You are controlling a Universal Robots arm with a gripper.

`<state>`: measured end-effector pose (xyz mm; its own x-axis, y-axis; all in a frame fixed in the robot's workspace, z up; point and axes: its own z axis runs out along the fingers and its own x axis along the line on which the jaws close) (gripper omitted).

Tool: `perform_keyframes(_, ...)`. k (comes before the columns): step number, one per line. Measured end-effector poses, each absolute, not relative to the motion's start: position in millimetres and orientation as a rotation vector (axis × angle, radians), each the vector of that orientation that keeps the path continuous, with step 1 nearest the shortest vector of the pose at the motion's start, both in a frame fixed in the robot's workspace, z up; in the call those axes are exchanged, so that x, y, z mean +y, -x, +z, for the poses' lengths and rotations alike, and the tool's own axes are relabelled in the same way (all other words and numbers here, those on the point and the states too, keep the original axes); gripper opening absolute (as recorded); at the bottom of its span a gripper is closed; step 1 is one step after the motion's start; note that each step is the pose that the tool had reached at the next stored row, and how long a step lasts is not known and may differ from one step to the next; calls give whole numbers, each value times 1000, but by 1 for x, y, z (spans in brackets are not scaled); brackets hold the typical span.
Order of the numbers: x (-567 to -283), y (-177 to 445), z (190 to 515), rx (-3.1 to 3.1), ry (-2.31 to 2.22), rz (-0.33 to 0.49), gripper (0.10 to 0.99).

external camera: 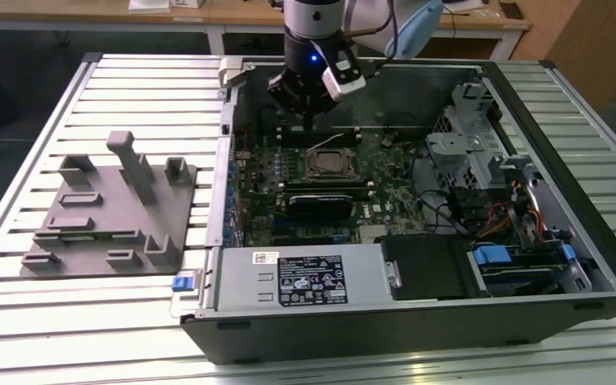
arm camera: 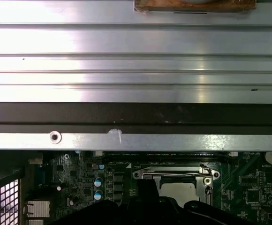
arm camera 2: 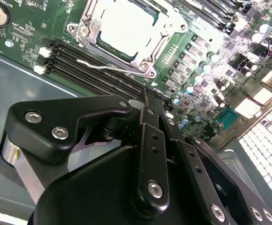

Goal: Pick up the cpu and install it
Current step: 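Install the first cpu locking lever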

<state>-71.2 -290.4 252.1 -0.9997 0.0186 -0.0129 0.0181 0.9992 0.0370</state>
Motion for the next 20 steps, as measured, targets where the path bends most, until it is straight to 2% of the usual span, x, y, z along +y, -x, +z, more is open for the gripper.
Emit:
perform_keyframes(5,-291,70,252,3128,-29,60,106)
perform_keyframes(10,-296,69,250,3127,-29,113,106)
perform_keyframes(20,-297,66,249,3126,-29,116,106)
